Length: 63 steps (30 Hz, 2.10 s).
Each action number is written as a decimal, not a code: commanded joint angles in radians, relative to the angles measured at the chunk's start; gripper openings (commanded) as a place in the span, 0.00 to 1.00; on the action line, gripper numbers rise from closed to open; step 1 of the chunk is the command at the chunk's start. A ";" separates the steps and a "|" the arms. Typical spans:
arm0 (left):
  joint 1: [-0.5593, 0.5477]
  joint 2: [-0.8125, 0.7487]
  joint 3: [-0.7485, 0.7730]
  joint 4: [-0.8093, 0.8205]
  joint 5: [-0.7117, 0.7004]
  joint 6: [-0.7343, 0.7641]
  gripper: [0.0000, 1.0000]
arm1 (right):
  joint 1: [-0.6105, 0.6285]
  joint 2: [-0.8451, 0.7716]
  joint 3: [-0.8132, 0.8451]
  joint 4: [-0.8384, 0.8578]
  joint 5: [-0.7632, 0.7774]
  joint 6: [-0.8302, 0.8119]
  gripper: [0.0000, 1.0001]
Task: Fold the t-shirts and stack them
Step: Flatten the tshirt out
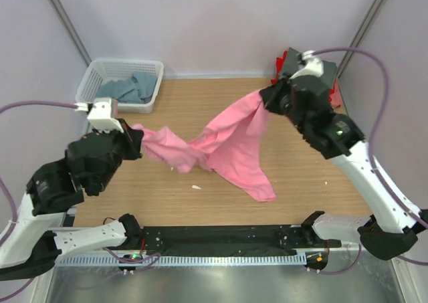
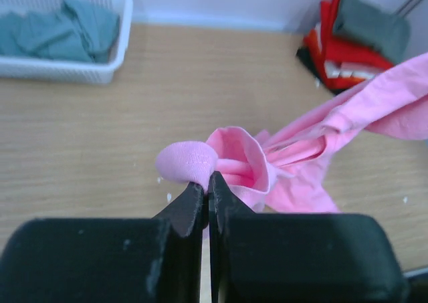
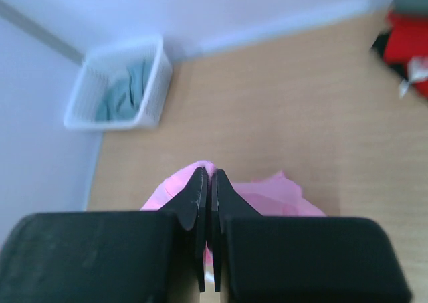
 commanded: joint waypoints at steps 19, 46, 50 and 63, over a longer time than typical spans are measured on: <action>0.001 0.020 0.398 0.250 0.038 0.447 0.00 | -0.076 -0.149 0.416 -0.202 0.186 -0.305 0.01; 0.313 0.815 0.977 0.502 0.564 0.525 0.00 | -0.077 -0.100 0.354 -0.269 0.389 -0.098 0.01; 0.377 1.142 1.154 0.393 0.734 0.441 0.00 | -0.079 -0.149 0.199 -0.482 0.562 0.080 0.01; 0.342 1.220 0.768 0.128 0.704 0.279 0.86 | -0.123 -0.269 -0.379 -0.380 0.353 0.284 0.01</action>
